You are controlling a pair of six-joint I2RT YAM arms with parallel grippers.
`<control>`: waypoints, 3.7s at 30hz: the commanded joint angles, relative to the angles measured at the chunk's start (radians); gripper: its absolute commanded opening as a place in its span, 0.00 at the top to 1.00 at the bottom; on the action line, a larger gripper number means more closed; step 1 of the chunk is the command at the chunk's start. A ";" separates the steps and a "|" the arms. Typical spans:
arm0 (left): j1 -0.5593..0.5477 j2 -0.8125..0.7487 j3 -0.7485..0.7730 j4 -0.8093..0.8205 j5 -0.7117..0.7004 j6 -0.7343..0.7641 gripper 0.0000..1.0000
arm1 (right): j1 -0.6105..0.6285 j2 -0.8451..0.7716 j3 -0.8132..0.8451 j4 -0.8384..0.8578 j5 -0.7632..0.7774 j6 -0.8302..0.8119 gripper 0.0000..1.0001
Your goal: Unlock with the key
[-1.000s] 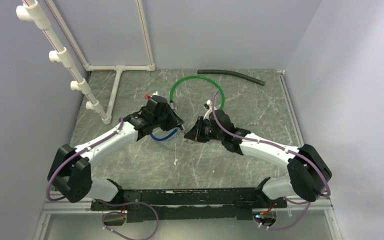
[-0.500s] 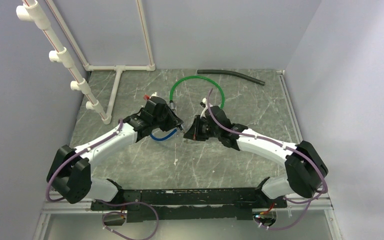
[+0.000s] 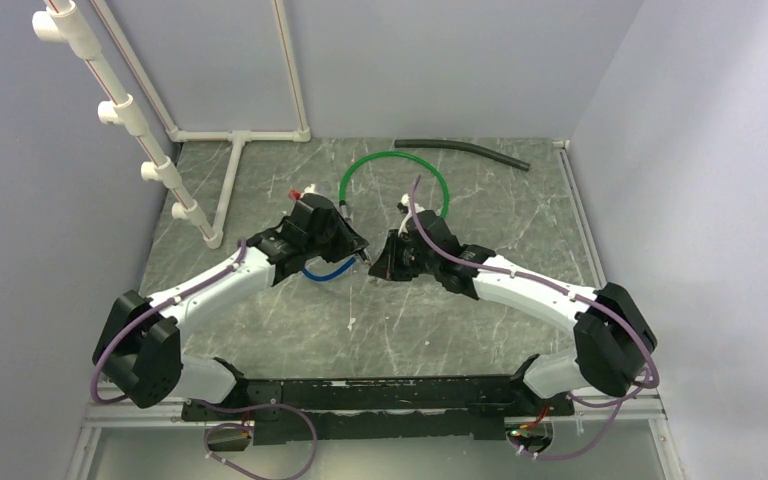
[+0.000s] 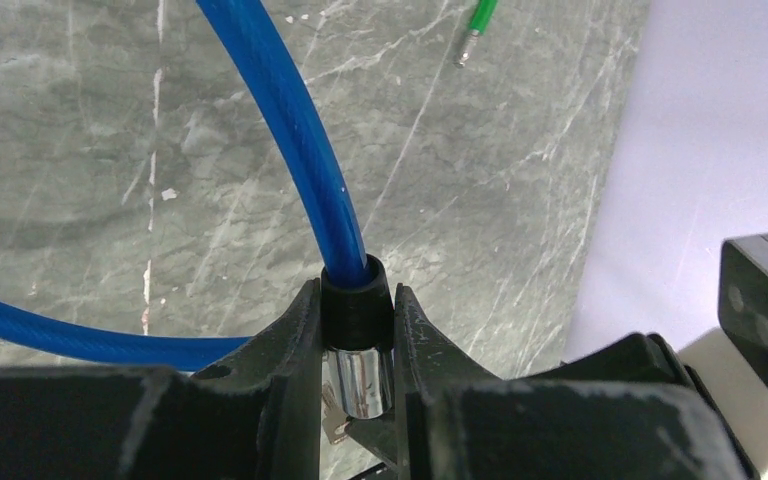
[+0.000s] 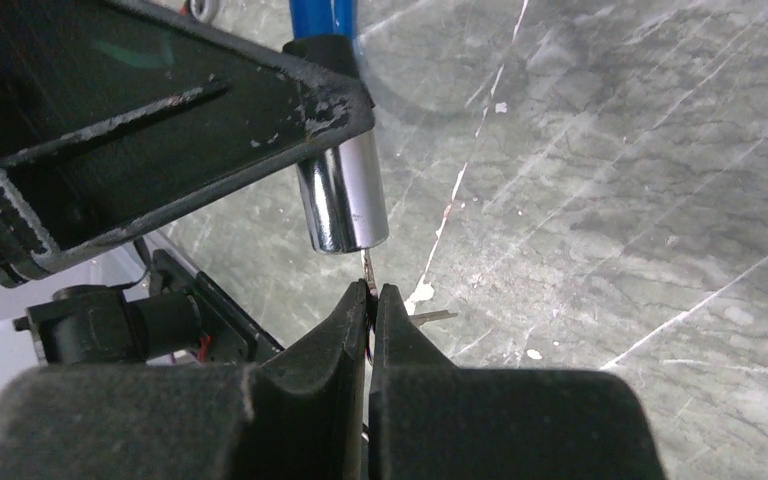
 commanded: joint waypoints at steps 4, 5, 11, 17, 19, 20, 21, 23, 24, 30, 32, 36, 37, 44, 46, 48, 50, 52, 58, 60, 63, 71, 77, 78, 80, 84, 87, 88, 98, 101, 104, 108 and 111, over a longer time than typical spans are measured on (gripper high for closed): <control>-0.048 -0.059 -0.001 0.013 0.070 -0.008 1.00 | -0.062 -0.057 0.026 0.197 -0.048 0.013 1.00; -0.053 -0.059 -0.003 0.015 0.069 -0.006 1.00 | -0.066 -0.059 0.029 0.201 -0.064 0.011 1.00; -0.086 -0.071 -0.045 0.061 0.050 -0.026 1.00 | -0.117 -0.062 0.005 0.277 -0.185 0.065 1.00; -0.122 -0.082 -0.030 0.039 0.009 -0.005 1.00 | -0.127 -0.052 0.054 0.106 -0.070 0.069 1.00; -0.126 -0.077 -0.022 0.027 -0.024 0.007 1.00 | -0.129 -0.018 0.089 0.037 -0.070 0.062 1.00; -0.126 -0.072 -0.016 0.016 -0.030 0.010 1.00 | -0.126 -0.003 0.119 -0.008 -0.069 0.035 1.00; -0.126 -0.066 -0.010 0.011 -0.031 0.012 1.00 | -0.116 0.007 0.132 -0.022 -0.053 -0.007 1.00; -0.127 -0.059 -0.004 0.011 -0.026 0.014 1.00 | -0.088 -0.009 0.124 -0.013 -0.025 -0.074 1.00; -0.126 -0.057 -0.007 0.015 -0.023 0.010 1.00 | -0.087 -0.022 0.112 0.005 -0.039 -0.082 1.00; -0.127 -0.047 -0.009 0.029 -0.003 -0.011 1.00 | -0.089 -0.091 0.060 0.118 -0.046 -0.122 1.00; -0.127 -0.045 0.000 0.027 -0.003 -0.013 1.00 | -0.084 -0.096 0.053 0.119 -0.022 -0.160 1.00; -0.127 -0.051 0.018 -0.015 -0.006 -0.018 1.00 | -0.072 -0.111 0.036 0.137 0.054 -0.213 1.00; -0.127 -0.051 0.025 -0.028 -0.013 -0.015 1.00 | -0.069 -0.110 0.046 0.106 0.079 -0.218 1.00; -0.127 -0.056 -0.017 0.049 -0.003 -0.028 1.00 | -0.075 -0.121 0.046 0.117 0.016 -0.161 1.00; -0.126 -0.061 -0.030 0.063 0.015 -0.035 1.00 | -0.082 -0.133 0.029 0.153 -0.003 -0.142 1.00; -0.126 -0.071 -0.043 0.085 0.017 -0.039 1.00 | -0.096 -0.149 0.009 0.203 -0.029 -0.114 1.00; -0.126 -0.078 -0.041 0.077 0.009 -0.038 1.00 | -0.108 -0.150 0.003 0.217 -0.056 -0.095 1.00; -0.126 -0.081 -0.030 0.054 0.009 -0.034 1.00 | -0.113 -0.137 0.015 0.206 -0.087 -0.094 1.00; -0.124 -0.113 0.014 -0.005 -0.087 -0.001 1.00 | -0.113 -0.138 -0.003 0.194 -0.122 -0.092 0.59; -0.120 -0.115 0.029 -0.027 -0.109 0.004 1.00 | -0.113 -0.151 -0.004 0.182 -0.123 -0.100 0.52; -0.109 -0.110 0.039 -0.034 -0.111 0.001 1.00 | -0.113 -0.166 -0.005 0.167 -0.120 -0.111 0.49; -0.101 -0.095 0.049 -0.027 -0.118 -0.007 1.00 | -0.110 -0.175 -0.027 0.189 -0.150 -0.092 0.53; -0.091 -0.092 0.052 -0.016 -0.120 -0.004 1.00 | -0.108 -0.178 -0.064 0.182 -0.142 -0.070 0.53; -0.090 -0.091 0.054 -0.018 -0.121 -0.003 1.00 | -0.108 -0.183 -0.075 0.186 -0.146 -0.067 0.55; -0.084 -0.088 0.059 -0.019 -0.120 0.000 1.00 | -0.107 -0.196 -0.101 0.194 -0.155 -0.060 0.55; -0.075 -0.090 0.062 -0.015 -0.113 0.004 1.00 | -0.104 -0.228 -0.151 0.207 -0.164 -0.045 0.57; -0.072 -0.091 0.062 -0.014 -0.110 0.006 1.00 | -0.097 -0.238 -0.165 0.224 -0.185 -0.035 0.60; -0.071 -0.090 0.061 -0.012 -0.109 0.006 1.00 | -0.093 -0.237 -0.167 0.229 -0.193 -0.032 0.60; -0.064 -0.091 0.064 -0.010 -0.098 0.010 1.00 | -0.068 -0.182 -0.154 0.263 -0.202 -0.017 0.68; -0.061 -0.094 0.065 -0.011 -0.100 0.013 1.00 | -0.059 -0.169 -0.152 0.266 -0.195 -0.014 0.70; -0.058 -0.096 0.066 -0.014 -0.097 0.015 1.00 | -0.055 -0.166 -0.154 0.263 -0.186 -0.013 0.71; -0.055 -0.098 0.061 -0.009 -0.094 0.014 1.00 | -0.048 -0.154 -0.148 0.264 -0.184 -0.013 0.72; -0.055 -0.099 0.061 -0.010 -0.095 0.012 1.00 | -0.041 -0.139 -0.140 0.263 -0.184 -0.009 0.73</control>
